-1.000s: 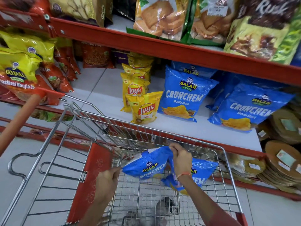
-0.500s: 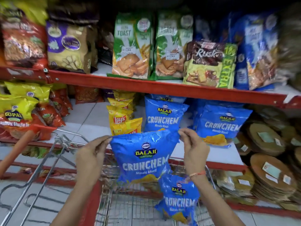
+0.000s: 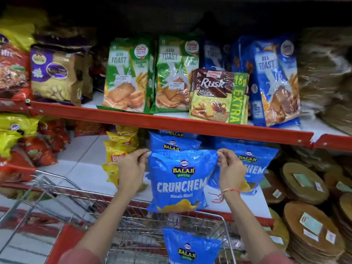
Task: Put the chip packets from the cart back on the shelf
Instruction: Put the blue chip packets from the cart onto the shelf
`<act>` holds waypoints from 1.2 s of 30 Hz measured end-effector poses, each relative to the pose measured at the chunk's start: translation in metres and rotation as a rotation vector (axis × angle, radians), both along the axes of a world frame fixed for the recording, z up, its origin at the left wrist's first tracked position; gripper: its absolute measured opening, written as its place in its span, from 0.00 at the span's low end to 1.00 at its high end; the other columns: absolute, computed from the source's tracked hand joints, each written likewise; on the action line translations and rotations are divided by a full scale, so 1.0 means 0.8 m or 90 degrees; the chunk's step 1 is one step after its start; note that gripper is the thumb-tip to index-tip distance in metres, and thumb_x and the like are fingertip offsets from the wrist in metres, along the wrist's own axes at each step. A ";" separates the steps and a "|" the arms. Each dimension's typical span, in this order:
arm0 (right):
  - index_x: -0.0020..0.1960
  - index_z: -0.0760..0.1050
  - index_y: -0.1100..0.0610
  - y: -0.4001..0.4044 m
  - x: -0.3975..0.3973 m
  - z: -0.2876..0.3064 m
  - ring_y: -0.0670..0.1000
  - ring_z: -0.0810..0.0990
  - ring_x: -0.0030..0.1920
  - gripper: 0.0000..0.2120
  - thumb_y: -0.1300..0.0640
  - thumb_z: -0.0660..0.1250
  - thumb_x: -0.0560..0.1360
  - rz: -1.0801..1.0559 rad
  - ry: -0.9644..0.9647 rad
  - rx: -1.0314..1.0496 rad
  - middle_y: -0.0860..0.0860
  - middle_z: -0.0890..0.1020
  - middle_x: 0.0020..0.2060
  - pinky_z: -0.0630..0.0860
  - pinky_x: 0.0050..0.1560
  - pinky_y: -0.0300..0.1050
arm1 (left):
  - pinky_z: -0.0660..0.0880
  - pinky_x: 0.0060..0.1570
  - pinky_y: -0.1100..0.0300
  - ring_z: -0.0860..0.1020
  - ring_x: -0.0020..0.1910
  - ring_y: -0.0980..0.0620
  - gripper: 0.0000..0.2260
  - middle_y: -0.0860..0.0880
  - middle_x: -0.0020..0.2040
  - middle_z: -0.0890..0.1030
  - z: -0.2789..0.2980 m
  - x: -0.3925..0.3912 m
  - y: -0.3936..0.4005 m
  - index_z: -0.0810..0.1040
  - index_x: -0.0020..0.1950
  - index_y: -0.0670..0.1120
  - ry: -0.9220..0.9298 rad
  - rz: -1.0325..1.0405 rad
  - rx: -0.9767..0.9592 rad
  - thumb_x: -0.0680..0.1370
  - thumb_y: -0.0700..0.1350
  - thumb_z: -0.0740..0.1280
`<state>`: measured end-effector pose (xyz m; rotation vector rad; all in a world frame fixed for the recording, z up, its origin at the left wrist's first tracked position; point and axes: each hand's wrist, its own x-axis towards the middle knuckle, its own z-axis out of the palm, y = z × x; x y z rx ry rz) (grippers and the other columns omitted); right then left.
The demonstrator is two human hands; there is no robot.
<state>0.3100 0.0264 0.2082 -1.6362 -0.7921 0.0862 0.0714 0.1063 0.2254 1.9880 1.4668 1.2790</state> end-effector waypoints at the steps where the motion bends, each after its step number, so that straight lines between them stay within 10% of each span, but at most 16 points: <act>1: 0.43 0.78 0.48 0.001 0.007 0.001 0.59 0.82 0.35 0.08 0.60 0.65 0.75 -0.004 -0.001 -0.001 0.54 0.82 0.31 0.80 0.41 0.64 | 0.79 0.38 0.51 0.83 0.36 0.46 0.06 0.42 0.39 0.86 0.002 0.006 0.003 0.82 0.49 0.45 -0.003 -0.007 0.004 0.74 0.43 0.68; 16: 0.45 0.76 0.50 0.020 0.032 -0.048 0.57 0.83 0.35 0.05 0.59 0.65 0.76 0.013 -0.045 -0.097 0.55 0.85 0.34 0.81 0.40 0.59 | 0.78 0.40 0.56 0.83 0.38 0.46 0.07 0.42 0.40 0.86 -0.044 0.032 0.027 0.82 0.50 0.41 0.035 -0.011 -0.031 0.75 0.42 0.67; 19: 0.54 0.74 0.55 -0.003 0.025 -0.054 0.49 0.82 0.43 0.08 0.58 0.67 0.75 0.033 -0.001 -0.046 0.50 0.82 0.42 0.80 0.47 0.44 | 0.72 0.43 0.69 0.80 0.41 0.53 0.09 0.49 0.43 0.84 -0.054 0.029 0.010 0.79 0.54 0.42 -0.046 0.012 -0.033 0.76 0.41 0.66; 22: 0.55 0.74 0.56 -0.043 0.014 -0.083 0.45 0.80 0.46 0.11 0.57 0.69 0.74 0.070 0.019 -0.044 0.49 0.81 0.46 0.77 0.46 0.33 | 0.76 0.46 0.61 0.80 0.43 0.54 0.07 0.49 0.45 0.83 -0.094 0.019 -0.030 0.77 0.53 0.45 -0.081 -0.035 -0.036 0.75 0.42 0.66; 26: 0.46 0.79 0.56 -0.098 0.007 -0.155 0.46 0.81 0.40 0.04 0.62 0.70 0.72 0.193 -0.177 -0.283 0.52 0.84 0.43 0.77 0.45 0.39 | 0.77 0.44 0.61 0.80 0.40 0.59 0.05 0.52 0.42 0.84 -0.179 0.013 -0.076 0.79 0.48 0.46 0.051 -0.158 -0.178 0.73 0.43 0.70; 31: 0.57 0.73 0.63 -0.134 -0.007 -0.197 0.60 0.79 0.55 0.12 0.67 0.58 0.76 0.408 -0.398 -0.874 0.62 0.79 0.54 0.76 0.55 0.54 | 0.76 0.58 0.50 0.78 0.56 0.46 0.17 0.43 0.60 0.79 -0.259 0.028 -0.085 0.72 0.62 0.46 0.419 -0.401 -0.368 0.74 0.36 0.65; 36: 0.58 0.72 0.65 -0.141 -0.025 -0.205 0.60 0.77 0.58 0.14 0.73 0.56 0.75 0.435 -0.517 -0.909 0.61 0.79 0.56 0.75 0.57 0.54 | 0.72 0.61 0.50 0.72 0.64 0.42 0.27 0.43 0.69 0.68 -0.285 0.032 -0.094 0.62 0.69 0.47 0.668 -0.375 -0.348 0.73 0.29 0.59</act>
